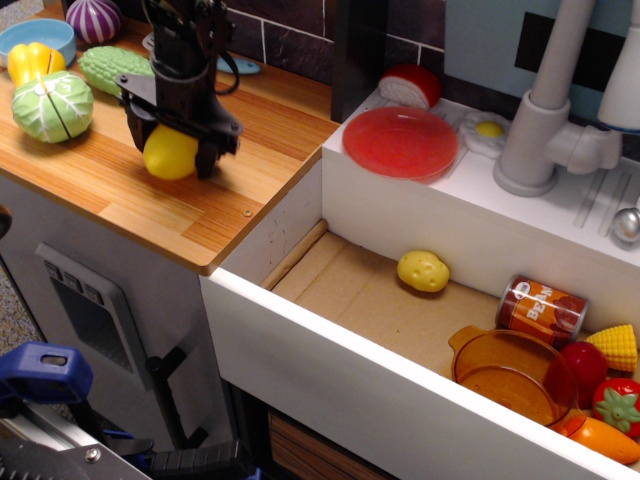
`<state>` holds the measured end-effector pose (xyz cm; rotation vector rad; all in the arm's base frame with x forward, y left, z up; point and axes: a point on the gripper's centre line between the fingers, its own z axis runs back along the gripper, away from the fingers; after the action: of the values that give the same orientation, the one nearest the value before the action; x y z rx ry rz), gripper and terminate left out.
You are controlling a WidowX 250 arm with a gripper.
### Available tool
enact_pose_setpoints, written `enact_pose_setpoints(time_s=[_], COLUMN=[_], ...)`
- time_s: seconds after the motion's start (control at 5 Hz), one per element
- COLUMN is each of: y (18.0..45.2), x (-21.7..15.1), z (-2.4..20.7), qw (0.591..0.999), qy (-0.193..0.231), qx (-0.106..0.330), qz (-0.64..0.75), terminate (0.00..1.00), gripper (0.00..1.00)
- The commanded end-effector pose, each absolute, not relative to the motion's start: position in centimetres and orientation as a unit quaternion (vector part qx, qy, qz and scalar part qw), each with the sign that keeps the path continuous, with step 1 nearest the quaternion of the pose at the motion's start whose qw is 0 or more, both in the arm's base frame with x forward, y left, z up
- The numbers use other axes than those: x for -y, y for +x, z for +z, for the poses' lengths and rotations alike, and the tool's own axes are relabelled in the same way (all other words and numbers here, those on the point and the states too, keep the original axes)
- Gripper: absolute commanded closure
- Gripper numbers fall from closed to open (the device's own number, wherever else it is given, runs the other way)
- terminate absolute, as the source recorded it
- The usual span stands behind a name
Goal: Put lemon on plate
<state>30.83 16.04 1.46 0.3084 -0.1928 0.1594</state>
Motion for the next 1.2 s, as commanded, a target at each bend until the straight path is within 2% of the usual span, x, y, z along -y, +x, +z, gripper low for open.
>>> enact_pose_setpoints(time_s=[0.0,0.2,0.4,0.6,0.8,1.0], y=[32.5,35.1,37.4,40.2,43.1,44.4], x=[-11.3,-8.6,-4.1,-0.5,0.0,0.2], z=[7.2,7.4,8.7,10.5,9.7,8.7], qw=[0.963,0.927,0.878,0.855,0.858,0.852], qy=[0.203,0.238,0.253,0.229,0.167,0.152], qx=[0.132,0.16,0.197,0.244,0.277,0.288], qz=[-0.117,-0.24,-0.355,-0.397,-0.399,-0.41], terminate=[0.0,0.0,0.0,0.0,0.0,0.0], gripper=[1.0,1.0,1.0,1.0,1.0,1.0])
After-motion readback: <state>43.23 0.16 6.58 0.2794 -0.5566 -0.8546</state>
